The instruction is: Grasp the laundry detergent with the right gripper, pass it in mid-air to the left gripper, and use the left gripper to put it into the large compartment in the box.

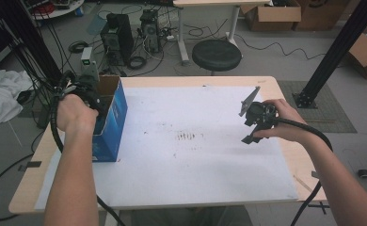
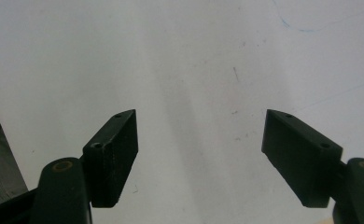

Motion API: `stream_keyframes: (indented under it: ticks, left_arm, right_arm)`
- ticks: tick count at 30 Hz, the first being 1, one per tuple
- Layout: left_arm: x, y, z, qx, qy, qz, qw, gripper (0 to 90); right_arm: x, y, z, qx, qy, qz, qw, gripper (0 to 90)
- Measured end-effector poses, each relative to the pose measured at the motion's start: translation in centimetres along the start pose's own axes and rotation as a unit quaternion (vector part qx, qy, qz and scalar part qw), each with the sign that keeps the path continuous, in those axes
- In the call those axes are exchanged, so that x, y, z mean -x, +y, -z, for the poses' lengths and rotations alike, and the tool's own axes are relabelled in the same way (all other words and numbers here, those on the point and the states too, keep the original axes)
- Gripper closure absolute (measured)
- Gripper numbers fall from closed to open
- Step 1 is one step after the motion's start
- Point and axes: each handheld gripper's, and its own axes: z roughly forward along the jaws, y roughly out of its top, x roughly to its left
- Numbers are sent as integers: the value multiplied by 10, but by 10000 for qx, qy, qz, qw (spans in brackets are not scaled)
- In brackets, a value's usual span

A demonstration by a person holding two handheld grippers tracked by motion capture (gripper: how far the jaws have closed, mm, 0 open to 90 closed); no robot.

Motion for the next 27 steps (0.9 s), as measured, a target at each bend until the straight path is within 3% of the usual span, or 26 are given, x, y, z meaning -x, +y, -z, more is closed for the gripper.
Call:
stream_keyframes:
  ticks: [27]
  left_arm:
    - [0, -3, -2, 30, -81, -26, 10000, 376]
  right_arm:
    - [-2, -1, -3, -26, 30, -4, 10000, 274]
